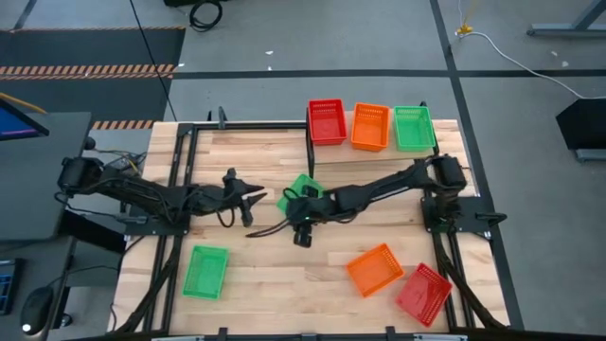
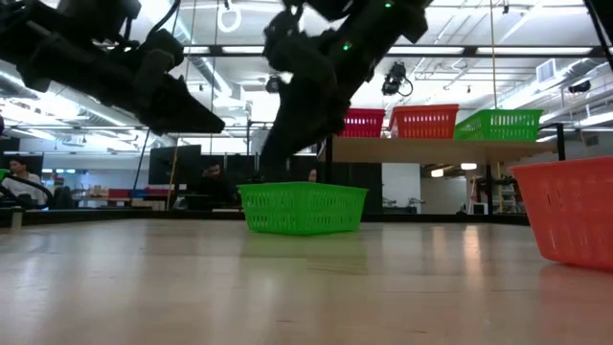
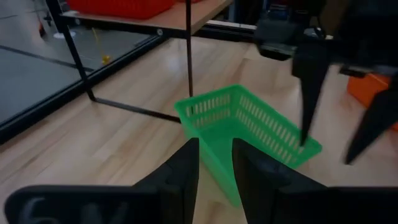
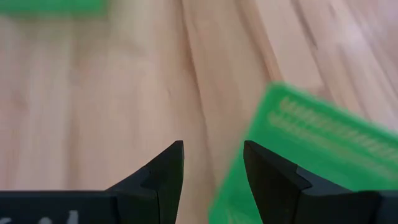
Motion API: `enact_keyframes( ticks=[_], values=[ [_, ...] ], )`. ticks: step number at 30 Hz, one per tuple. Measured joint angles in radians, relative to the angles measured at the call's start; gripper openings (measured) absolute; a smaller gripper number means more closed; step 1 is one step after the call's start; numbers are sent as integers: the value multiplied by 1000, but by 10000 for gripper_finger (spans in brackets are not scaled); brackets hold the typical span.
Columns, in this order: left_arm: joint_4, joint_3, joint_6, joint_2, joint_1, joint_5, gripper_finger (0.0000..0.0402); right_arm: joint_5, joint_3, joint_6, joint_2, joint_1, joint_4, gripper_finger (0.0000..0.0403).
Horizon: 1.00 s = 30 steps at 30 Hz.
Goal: Stack baskets on shelf by color
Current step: Stack the top green bin on top of the green bin on the shelf
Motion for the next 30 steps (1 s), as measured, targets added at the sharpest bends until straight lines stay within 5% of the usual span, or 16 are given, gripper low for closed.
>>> enact_keyframes(
  ticks=[18,27,30],
  values=[
    [12,-8,-16,-10,-14,2,99,-25,85,-33,146,-37,-123,163],
    [5,-7,-15,-10,-14,1,97,-20,86,-73,122,-30,-187,25],
    [3,-7,-16,-10,-14,1,96,-51,85,-86,108,-20,-205,12]
  ],
)
